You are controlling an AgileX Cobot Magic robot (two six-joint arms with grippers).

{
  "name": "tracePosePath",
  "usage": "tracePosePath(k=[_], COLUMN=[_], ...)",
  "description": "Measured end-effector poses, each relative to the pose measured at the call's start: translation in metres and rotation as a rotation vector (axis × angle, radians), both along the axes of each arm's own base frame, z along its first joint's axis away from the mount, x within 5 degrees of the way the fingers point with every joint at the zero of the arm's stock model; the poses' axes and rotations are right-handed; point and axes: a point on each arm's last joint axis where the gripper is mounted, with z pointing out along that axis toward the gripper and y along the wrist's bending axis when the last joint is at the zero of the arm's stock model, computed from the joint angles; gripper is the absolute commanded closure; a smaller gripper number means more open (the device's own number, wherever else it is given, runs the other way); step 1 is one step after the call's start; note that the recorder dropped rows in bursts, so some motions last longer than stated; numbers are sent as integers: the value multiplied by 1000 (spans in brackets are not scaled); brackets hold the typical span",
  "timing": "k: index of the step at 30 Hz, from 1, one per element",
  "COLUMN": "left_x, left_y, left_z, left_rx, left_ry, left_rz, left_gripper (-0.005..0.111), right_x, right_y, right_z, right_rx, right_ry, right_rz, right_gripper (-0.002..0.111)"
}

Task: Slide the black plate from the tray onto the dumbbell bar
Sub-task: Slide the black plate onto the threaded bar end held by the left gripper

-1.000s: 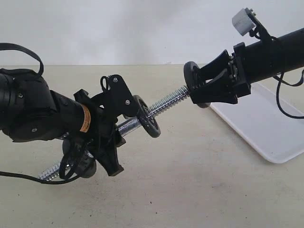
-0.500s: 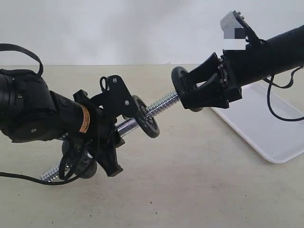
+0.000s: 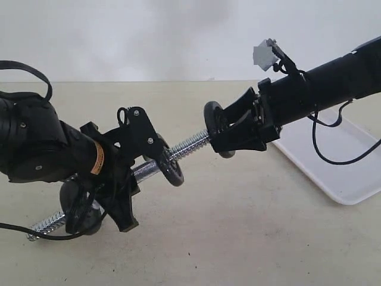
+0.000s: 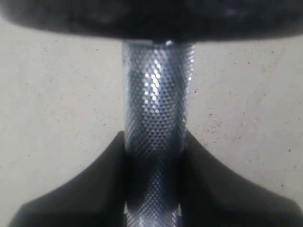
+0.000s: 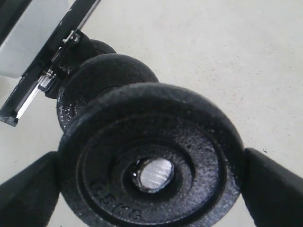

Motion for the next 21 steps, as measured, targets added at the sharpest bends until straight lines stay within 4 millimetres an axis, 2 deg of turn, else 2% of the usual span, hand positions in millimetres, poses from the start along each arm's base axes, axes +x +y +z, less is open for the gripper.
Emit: tracePosePath(k=[21], left_x=[-1], left_y=[3], left_z=[0], left_rx=[71], left_ry=[18], left_rz=[-28], left_gripper=[102], right_x=[-2], right_y=[6], right_z=[1], right_rx=[31], right_ry=[2], right_rz=[35], right_gripper=[109])
